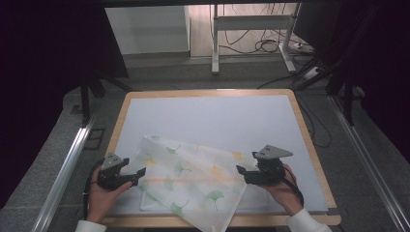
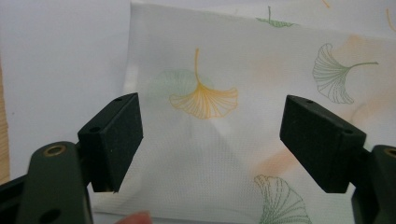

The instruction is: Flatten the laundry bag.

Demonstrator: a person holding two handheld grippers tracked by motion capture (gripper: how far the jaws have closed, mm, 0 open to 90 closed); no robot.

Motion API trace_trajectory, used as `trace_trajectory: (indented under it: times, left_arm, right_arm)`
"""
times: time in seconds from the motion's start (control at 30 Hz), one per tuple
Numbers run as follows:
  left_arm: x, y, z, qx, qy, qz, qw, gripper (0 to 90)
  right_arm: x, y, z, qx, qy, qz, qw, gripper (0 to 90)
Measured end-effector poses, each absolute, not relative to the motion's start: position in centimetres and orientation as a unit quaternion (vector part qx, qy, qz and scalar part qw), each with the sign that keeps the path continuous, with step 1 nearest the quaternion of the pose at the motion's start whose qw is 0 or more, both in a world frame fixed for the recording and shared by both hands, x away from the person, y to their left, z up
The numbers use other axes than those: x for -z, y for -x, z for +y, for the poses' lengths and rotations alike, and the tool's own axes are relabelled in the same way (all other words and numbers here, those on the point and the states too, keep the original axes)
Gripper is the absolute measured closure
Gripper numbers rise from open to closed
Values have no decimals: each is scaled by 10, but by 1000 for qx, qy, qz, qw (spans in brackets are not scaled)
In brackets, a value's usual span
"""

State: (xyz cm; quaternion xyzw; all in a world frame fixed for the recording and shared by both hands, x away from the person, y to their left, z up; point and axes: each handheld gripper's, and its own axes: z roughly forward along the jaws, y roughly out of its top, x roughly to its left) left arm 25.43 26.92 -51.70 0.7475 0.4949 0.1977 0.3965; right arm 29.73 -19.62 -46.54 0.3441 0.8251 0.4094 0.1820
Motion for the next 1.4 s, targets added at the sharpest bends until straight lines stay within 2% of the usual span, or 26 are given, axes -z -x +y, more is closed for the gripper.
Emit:
trace_trajectory:
  times: [0.47,0.73,0.93,1.13,1.4]
  left_arm:
    - [518,-255,268,-203,-750,489,396,212]
    - [519,-256,268,-203,-751,489,395,211]
    - [519,-255,268,-203,-753,488,393,211]
    - [520,-256,268,-201,-754,486,392,212]
    - [521,-257,267,-197,-758,485,388,210]
  right_arm:
    - [469,-289,-103,-392,-258,874,123,281]
    - [477,-273,-74,-375,-221,896,87,275]
    - [485,-247,-51,-337,-195,918,74,228]
    - [500,-230,-34,-298,-169,937,66,145]
    - [519,-217,-17,-253,-161,950,90,58]
